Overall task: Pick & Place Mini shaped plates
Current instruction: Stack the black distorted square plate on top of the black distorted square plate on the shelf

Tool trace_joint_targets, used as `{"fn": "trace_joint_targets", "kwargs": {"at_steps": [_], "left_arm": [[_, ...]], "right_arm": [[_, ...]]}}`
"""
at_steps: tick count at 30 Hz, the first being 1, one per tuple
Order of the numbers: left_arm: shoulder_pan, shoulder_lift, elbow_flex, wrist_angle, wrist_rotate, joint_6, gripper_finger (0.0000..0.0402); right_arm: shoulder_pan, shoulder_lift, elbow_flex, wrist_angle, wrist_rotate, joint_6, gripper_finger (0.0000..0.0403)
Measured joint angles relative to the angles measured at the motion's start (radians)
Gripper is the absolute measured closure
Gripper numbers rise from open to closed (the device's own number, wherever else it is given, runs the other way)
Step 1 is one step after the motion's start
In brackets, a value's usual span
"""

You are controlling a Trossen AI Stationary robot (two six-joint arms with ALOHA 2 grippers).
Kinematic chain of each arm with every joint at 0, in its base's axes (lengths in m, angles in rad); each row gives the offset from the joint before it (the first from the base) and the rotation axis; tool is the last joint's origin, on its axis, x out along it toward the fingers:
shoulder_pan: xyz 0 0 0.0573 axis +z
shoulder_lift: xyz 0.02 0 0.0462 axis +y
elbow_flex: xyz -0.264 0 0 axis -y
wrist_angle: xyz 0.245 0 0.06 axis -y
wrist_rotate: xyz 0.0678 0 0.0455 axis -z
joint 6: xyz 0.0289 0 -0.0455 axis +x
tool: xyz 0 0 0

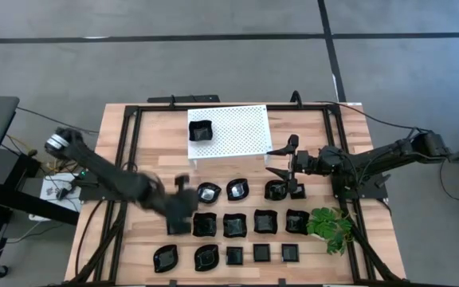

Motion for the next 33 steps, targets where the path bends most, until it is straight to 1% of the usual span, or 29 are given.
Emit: {"fn": "trace_joint_targets", "kwargs": {"at_steps": [3,6,10,13,20,30,33], "left_arm": [[-0.082,0.118,0.000,0.053,0.001,-0.127,0.0296],[-0.132,0.219,0.000,0.154,0.000,-0.158,0.0296],[-0.148,0.312,0.000,0.248,-0.001,-0.206,0.0296],[-0.147,0.357,0.000,0.265,0.019,-0.251,0.0296],[-0.147,0.407,0.000,0.265,0.023,-0.276,0.0296],[-0.146,0.410,0.000,0.260,0.016,-0.296,0.0296],[-0.146,0.410,0.000,0.257,0.016,-0.315,0.0296]], "right_arm": [[0.000,0.000,0.000,0.000,0.000,0.008,0.0159],[0.000,0.000,0.000,0.000,0.000,0.008,0.0159],[0.000,0.000,0.000,0.000,0.000,0.008,0.0159],[0.000,0.000,0.001,0.000,0.000,0.004,0.0159],[0.000,0.000,0.001,0.000,0.000,0.000,0.0159],[0.000,0.000,0.001,0.000,0.000,0.001,0.0159],[0.000,0.000,0.001,0.000,0.000,0.030,0.0159]]}}
